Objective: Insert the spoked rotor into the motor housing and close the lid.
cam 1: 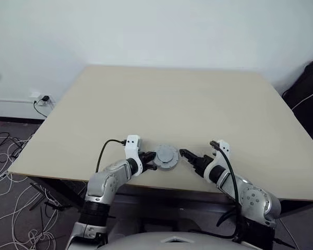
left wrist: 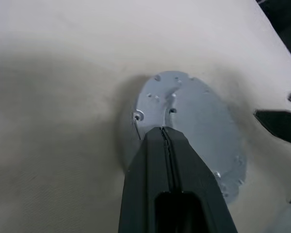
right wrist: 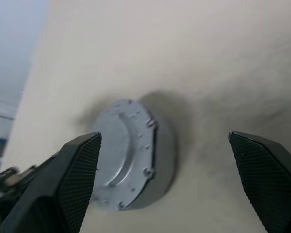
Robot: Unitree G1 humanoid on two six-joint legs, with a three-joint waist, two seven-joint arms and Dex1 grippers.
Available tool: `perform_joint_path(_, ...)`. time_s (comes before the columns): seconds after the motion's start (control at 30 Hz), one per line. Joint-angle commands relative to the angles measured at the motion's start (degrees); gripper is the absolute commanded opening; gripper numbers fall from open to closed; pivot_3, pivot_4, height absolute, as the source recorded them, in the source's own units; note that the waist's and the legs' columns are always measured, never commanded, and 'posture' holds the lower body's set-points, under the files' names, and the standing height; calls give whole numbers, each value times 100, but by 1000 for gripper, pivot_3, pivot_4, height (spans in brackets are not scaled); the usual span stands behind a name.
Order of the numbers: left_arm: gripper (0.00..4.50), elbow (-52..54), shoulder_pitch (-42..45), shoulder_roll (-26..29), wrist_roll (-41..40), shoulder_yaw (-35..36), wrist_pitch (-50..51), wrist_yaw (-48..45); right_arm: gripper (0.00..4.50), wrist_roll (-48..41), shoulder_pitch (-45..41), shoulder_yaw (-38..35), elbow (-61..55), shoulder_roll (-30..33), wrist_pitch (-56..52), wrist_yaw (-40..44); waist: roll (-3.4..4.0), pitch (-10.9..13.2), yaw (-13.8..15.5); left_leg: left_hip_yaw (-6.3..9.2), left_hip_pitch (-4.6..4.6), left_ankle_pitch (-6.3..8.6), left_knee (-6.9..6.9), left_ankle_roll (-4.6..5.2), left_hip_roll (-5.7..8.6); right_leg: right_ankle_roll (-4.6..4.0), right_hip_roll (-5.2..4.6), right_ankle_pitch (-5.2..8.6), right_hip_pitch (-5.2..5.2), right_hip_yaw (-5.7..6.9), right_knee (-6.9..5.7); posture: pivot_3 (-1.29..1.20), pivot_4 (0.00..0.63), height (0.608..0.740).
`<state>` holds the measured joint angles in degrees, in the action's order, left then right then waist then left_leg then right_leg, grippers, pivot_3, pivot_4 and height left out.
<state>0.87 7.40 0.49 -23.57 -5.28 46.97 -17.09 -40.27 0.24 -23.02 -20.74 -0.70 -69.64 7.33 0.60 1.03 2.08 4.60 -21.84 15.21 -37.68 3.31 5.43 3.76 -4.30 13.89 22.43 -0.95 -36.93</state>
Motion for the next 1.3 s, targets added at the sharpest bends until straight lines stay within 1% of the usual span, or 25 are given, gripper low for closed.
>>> perform_joint_path(0.03,0,-6,94,11,39,62,5,61,4471,-414,-175,-86,-88,-112,-247,-83,3,-2,-11,0,0,0,0,0,0,0,0,0,0,0,0,0,0,740)
perform_joint_path(0.3,0,-12,94,15,39,58,-21,52,4471,-1008,-460,-352,289,-456,-626,-347,11,-7,-44,0,2,0,0,0,0,-1,0,-1,-1,-1,0,0,0,740)
perform_joint_path(0.47,0,12,82,15,32,53,-54,30,4471,-900,-521,-177,624,-443,-581,-456,14,-9,-51,0,2,0,2,0,0,-2,0,-1,0,-2,0,0,0,740)
perform_joint_path(0.7,0,90,43,6,-3,46,-61,-9,4471,-894,-576,-150,931,-362,-424,-474,16,-10,-61,0,2,0,2,0,0,-2,0,-1,0,-2,0,0,0,740)
perform_joint_path(1.07,0,124,15,41,4,21,-60,-75,4471,-979,-704,-127,1916,-424,-429,-102,17,-12,-128,0,4,0,5,0,0,-2,0,-1,0,-3,1,0,0,740)
perform_joint_path(1.3,0,121,26,64,8,4,-67,-88,4471,-1761,-776,-429,2233,-703,-439,401,22,-12,-167,1,12,0,8,0,-1,-3,8,-1,1,-12,0,0,0,740)
